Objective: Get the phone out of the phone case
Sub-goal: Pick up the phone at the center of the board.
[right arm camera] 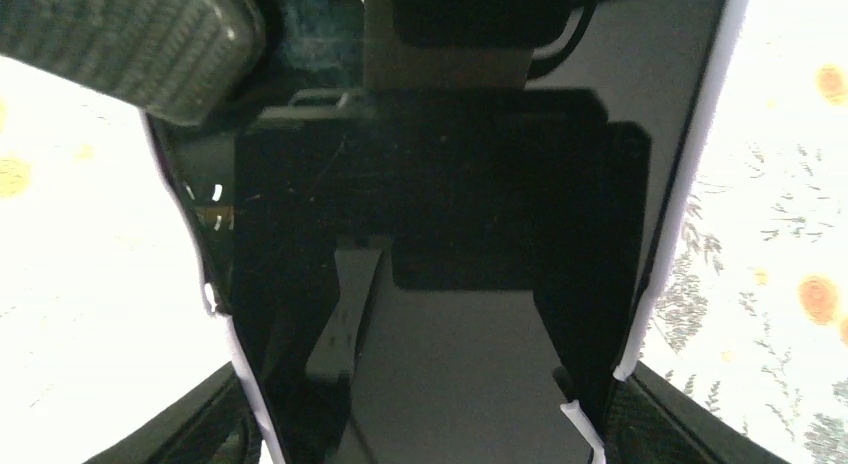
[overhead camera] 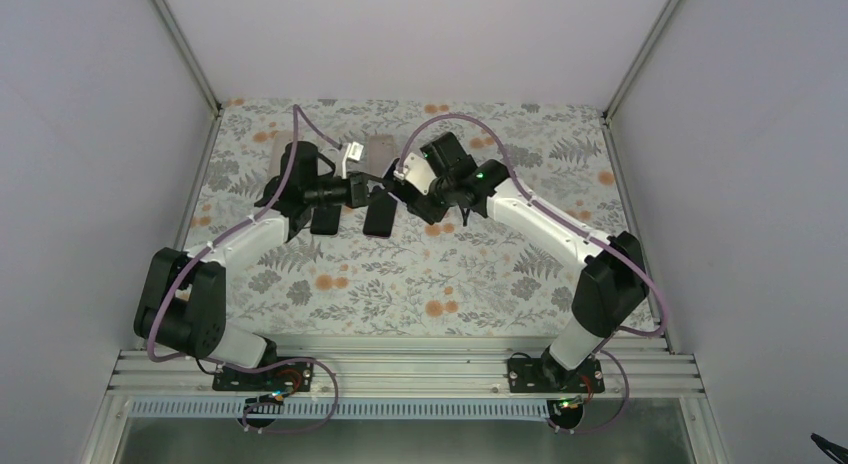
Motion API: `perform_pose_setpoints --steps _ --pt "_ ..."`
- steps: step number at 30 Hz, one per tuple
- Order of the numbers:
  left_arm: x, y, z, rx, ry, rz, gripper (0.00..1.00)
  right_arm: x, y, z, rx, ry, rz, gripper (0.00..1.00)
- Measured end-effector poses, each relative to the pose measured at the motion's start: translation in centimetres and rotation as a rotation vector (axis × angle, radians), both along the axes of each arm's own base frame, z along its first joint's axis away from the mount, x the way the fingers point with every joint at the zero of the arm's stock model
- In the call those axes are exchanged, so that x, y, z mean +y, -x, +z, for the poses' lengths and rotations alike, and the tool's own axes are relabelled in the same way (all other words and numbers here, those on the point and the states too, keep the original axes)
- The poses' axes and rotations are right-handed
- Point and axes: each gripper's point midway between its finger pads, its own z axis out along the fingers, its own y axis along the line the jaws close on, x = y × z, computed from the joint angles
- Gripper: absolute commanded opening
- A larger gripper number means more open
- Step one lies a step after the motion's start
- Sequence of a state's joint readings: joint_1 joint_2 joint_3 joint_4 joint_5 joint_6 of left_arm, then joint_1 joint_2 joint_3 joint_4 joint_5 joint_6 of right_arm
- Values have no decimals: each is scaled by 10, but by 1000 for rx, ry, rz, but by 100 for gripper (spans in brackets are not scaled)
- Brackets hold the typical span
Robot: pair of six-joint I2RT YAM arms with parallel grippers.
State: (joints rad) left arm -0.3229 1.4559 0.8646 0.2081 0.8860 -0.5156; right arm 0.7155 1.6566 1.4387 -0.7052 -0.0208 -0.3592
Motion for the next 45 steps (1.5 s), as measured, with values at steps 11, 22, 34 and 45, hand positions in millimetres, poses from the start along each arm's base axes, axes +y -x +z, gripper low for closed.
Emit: perform_pose_setpoints --steps 11,22,34,45 --pt "2 1 -3 -15 -35 -5 2 3 9 6 -1 -35 12 99" --pt "0 37 8 -146 -68 -182 2 -3 53 49 79 -202 156 99" --pt "-28 93 17 -307 -104 -444 2 -15 101 30 328 -200 301 63" --pt "-45 115 22 -404 -150 -562 2 -15 116 24 422 -201 346 33"
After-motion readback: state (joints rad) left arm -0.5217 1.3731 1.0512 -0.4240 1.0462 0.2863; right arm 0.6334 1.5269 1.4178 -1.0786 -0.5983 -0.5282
